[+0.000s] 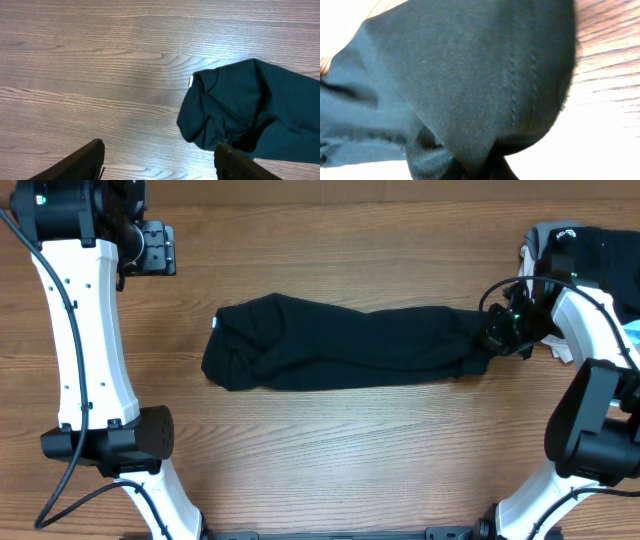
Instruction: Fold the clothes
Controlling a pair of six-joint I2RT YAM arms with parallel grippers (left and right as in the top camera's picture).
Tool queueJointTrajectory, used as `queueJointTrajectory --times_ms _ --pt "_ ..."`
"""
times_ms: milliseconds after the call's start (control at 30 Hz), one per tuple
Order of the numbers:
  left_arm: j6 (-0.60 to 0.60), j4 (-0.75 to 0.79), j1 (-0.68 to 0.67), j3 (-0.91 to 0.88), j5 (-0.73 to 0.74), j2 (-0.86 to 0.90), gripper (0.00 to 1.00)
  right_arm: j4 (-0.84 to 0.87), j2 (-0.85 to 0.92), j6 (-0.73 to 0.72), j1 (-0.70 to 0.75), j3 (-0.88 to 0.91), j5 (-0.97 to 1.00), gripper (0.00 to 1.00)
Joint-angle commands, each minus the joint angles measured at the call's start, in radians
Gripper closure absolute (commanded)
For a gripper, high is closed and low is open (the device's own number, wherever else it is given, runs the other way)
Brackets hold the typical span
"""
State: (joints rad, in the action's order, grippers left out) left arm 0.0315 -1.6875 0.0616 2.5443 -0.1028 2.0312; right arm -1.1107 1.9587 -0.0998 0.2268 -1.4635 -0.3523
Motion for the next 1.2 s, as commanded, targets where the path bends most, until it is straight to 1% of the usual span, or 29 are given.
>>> queueJointTrajectory --times_ms 0,167,367,633,833,1167 --pt "0.017 -0.002 0.006 0.011 -0.011 0.000 0.27 -0.019 -0.025 0.052 -0.040 -0.060 -0.031 0.96" --pt "0.018 -0.002 0.005 0.011 -0.005 0.002 0.27 -0.027 -0.033 0.051 -0.143 -0.070 -0.032 0.96" --pt "0.017 -0.002 0.005 0.010 -0.001 0.004 0.27 -0.013 -0.033 0.039 -0.322 -0.069 -0.029 0.96" --pt "0.017 -0.002 0.005 0.010 -0.001 0.007 0.27 0.050 -0.033 -0.033 -0.508 -0.069 0.026 0.96" --pt "0.017 -0.002 0.005 0.009 0.009 0.009 0.27 0.128 -0.032 -0.077 -0.571 -0.069 0.038 0.96" --pt "0.017 0.003 0.005 -0.025 0.018 0.009 0.27 0.181 -0.032 -0.110 -0.581 -0.069 0.032 0.96"
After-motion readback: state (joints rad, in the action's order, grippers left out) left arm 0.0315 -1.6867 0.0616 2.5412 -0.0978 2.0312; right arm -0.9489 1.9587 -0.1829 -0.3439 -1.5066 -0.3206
